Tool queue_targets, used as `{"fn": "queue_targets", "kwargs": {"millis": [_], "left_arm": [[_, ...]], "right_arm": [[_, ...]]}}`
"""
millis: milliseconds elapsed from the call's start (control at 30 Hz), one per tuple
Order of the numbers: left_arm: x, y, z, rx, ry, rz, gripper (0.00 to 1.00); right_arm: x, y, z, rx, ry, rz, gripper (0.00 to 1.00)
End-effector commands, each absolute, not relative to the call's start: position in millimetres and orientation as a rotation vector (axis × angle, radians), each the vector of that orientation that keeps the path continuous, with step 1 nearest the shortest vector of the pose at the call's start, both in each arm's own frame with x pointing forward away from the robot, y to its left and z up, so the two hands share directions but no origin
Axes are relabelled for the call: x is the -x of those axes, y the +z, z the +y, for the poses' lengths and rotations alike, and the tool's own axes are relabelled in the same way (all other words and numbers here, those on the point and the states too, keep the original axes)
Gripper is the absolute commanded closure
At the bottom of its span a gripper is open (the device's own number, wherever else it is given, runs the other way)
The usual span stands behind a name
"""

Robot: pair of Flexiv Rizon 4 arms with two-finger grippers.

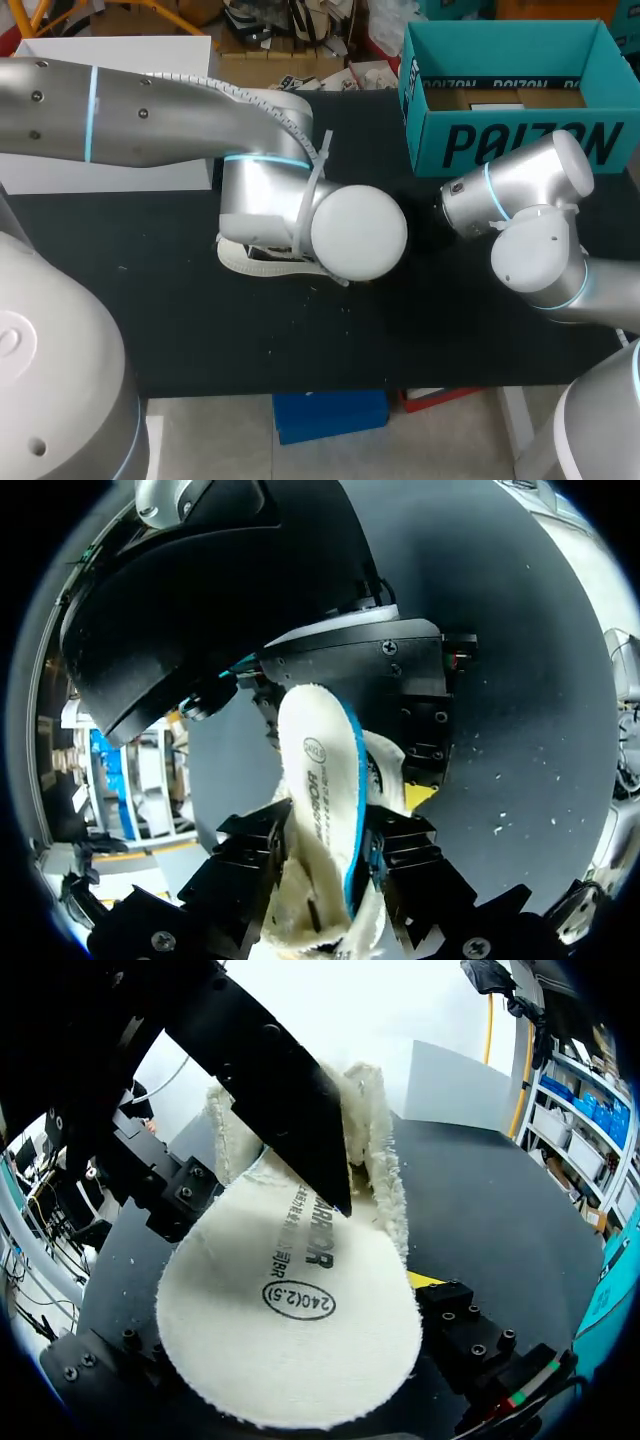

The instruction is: Take the shoe out of the shoebox, open the shoe tongue, remove and reinsert the insole, then place the shoe into the shoebox

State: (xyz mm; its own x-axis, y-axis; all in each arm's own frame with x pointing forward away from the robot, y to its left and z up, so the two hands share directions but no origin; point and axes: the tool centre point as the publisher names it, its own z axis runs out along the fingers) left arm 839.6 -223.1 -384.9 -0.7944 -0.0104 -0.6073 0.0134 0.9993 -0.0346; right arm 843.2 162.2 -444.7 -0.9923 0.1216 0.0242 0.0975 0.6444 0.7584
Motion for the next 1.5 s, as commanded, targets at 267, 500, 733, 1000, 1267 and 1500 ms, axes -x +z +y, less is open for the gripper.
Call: {"fn": "queue_targets", "kwargs": {"millis": [267,500,733,1000,1267,1500], "left_arm": [[-841.2,-383.6,-225.1,-0.015,-0.090,2.540,1.00],[-832.2,-355.5,-209.8,0.002,-0.193,2.609,1.00],[-810.8,-312.3,-193.8,-0.007,-0.400,2.716,1.00],[-785.6,-262.4,-191.5,-0.025,-0.670,2.835,1.00],[-769.4,-214.8,-199.5,-0.011,-1.085,2.944,1.00],[-759.0,-177.1,-211.8,0.016,-1.528,2.961,1.00]], "right_arm": [[-842.9,-444.9,163.9,-0.191,1.296,2.823,1.00],[-842.9,-444.9,163.9,-0.191,1.296,2.823,1.00],[-842.9,-444.9,163.9,-0.191,1.296,2.823,1.00],[-842.9,-444.9,163.9,-0.191,1.296,2.823,1.00],[-842.9,-444.9,163.9,-0.191,1.296,2.823,1.00],[-842.9,-444.9,163.9,-0.191,1.296,2.823,1.00]]}}
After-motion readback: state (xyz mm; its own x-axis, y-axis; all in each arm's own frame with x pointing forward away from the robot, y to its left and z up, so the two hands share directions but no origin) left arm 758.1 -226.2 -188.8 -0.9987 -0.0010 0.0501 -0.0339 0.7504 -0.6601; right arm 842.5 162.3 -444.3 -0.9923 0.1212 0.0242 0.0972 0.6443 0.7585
